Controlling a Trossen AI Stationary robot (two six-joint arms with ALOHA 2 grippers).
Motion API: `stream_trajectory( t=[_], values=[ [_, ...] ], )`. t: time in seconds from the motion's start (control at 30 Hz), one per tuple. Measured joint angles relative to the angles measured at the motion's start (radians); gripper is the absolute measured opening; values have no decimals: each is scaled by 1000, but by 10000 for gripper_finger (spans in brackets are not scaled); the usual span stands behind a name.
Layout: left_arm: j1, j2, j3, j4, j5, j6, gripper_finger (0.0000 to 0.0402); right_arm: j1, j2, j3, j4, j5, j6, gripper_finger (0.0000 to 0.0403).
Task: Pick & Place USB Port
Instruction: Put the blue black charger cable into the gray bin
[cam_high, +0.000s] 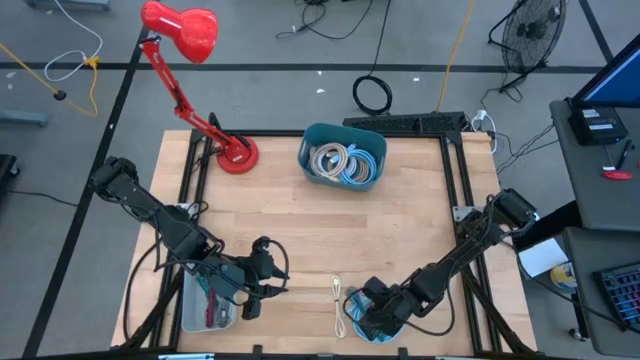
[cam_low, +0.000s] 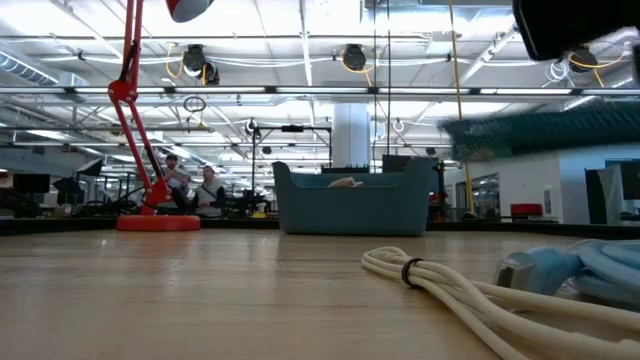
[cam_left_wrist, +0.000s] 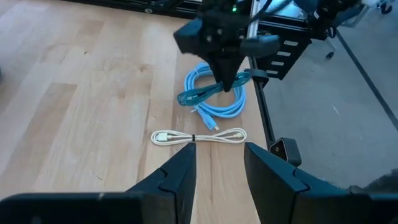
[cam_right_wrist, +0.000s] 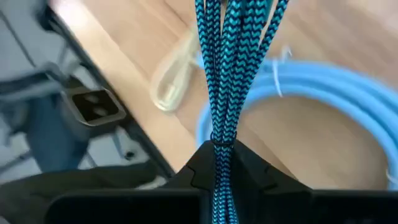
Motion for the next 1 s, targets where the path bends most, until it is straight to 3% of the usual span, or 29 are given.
stream_trajectory(
  t=[0.23,0.4,0.53,0.77,1.0],
  values=[
    [14,0,0,3,-61,-52,136,-11,-155,0,1,237,-109,20],
    [50,0,0,4,-75,-75,136,-43,-302,0,6,430,-274,19],
    [101,0,0,5,-88,-100,136,-90,-409,0,39,503,-442,19],
    [225,0,0,104,-140,-137,136,-200,-536,0,167,522,-798,19],
    [393,0,0,325,1,-19,136,-310,-595,0,197,373,-995,20]
  ],
)
